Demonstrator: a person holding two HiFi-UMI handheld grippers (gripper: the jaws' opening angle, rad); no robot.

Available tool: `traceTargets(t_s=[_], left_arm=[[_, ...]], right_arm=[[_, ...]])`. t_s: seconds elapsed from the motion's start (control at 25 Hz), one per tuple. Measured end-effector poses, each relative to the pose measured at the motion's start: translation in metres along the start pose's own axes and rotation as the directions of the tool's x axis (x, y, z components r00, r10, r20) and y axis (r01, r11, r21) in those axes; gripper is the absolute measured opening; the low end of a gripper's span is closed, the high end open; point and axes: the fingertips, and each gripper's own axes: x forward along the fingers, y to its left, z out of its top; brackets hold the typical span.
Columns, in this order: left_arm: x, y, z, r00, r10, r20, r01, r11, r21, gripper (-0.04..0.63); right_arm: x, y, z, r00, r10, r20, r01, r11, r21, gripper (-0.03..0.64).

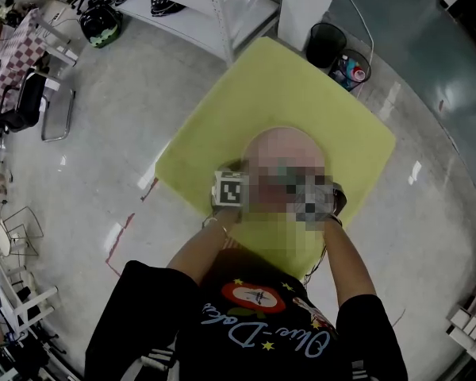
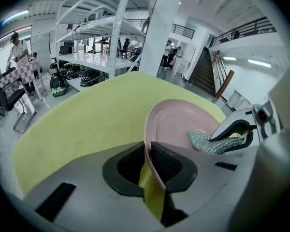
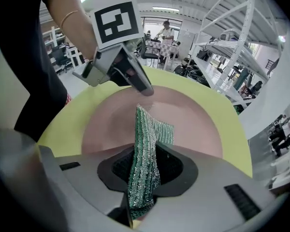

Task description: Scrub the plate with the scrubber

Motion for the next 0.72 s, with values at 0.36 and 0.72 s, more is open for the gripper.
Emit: traceTargets(t_s=[0.36,0.72], left_arm=[[-0.002,0.001,0.000,1.000,0.014,-0.007,-0.014,1.000,-0.014,0.038],[0.000,-0.001,0.000,1.000,0.028,-0.012,-0.029,0.999,-0.041,0.038]], right_arm=[[-0.007,0.038,0.004,0.997,0.075,0.000,-0.075,0.997,0.015,0.069],[-0.008,0.060,0.015,0.990,0.133,0.039,-0.134,0.990,0.041,0.071]])
